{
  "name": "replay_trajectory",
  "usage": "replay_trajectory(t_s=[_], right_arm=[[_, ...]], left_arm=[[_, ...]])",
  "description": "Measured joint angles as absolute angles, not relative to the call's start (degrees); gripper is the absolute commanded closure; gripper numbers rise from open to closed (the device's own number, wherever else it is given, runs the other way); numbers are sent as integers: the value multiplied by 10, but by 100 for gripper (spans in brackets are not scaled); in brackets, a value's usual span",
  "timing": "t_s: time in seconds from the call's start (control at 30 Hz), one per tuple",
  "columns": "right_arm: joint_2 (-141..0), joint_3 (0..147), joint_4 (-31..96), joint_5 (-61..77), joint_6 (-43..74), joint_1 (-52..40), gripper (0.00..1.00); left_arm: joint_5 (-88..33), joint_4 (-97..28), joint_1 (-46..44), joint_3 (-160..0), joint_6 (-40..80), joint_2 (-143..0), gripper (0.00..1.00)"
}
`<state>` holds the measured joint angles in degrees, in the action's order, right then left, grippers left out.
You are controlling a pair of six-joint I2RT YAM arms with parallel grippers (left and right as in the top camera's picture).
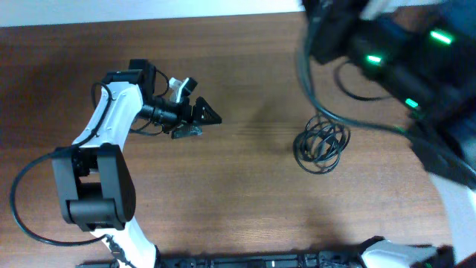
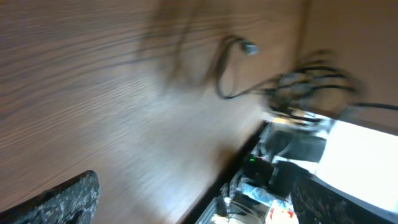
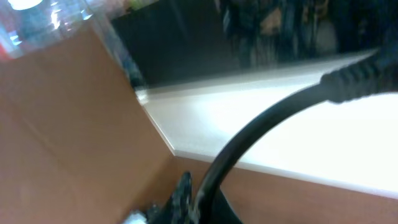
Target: Untangle cables
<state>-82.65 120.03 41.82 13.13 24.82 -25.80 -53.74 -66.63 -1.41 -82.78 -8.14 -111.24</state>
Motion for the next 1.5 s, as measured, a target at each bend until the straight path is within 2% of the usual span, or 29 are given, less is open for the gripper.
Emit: replay_trajectory(t_s=[0.07, 0.13, 0.23, 0.33, 0.4, 0.53, 0.73, 0.77, 0.8, 0.87, 0.9, 0.97, 1.07, 1.13, 1.17, 1.27, 1.37, 1.5], right_arm=[[-896, 1194, 434, 181, 249, -262, 96], [-958, 1191, 411, 268, 275, -266, 96], [-965, 1190, 360, 303, 363, -255, 96], [-964, 1190, 351, 333, 421, -246, 96], [-964, 1190, 341, 384, 454, -246, 96], [-964, 1190, 235, 482, 530, -246, 96], [-964, 1190, 223, 552, 597, -248, 96], [-964, 1190, 223, 554, 598, -248, 96], [-964, 1190, 223, 556, 599, -248, 96], [-964, 1190, 221, 556, 600, -248, 96], [-964, 1190, 220, 554, 600, -248, 96], [-964, 1190, 220, 548, 601, -248, 96], [-964, 1190, 223, 544, 599, -237, 94], [-963, 1191, 263, 542, 577, -193, 34], [-963, 1193, 312, 540, 549, -164, 18], [-963, 1197, 485, 522, 425, -99, 6], [-963, 1197, 662, 424, 320, -75, 5], [-964, 1188, 789, 275, 225, -81, 5]], left_arm=[[-581, -667, -8, -828, -110, -1112, 4], [-651, -699, -1, -828, -180, -1112, 0], [-714, -812, -4, -847, -338, -1113, 1], [-736, -823, -10, -912, -426, -1112, 1], [-737, -801, -26, -948, -449, -1110, 1], [-736, -786, -38, -960, -461, -1108, 1], [-748, -758, -102, -961, -472, -1108, 1], [-759, -755, -102, -962, -472, -1107, 16], [-764, -756, -102, -962, -472, -1107, 47], [-773, -760, -102, -963, -474, -1105, 76], [-776, -760, -104, -963, -476, -1105, 86], [-776, -761, -111, -963, -480, -1105, 100], [-777, -762, -115, -963, -484, -1105, 100], [-786, -759, -107, -966, -466, -1105, 100], [-788, -761, -100, -971, -453, -1105, 100], [-808, -761, -62, -1061, -361, -1105, 100], [-849, -738, -42, -1171, -272, -1105, 100], [-879, -610, -41, -1306, -98, -1103, 100]])
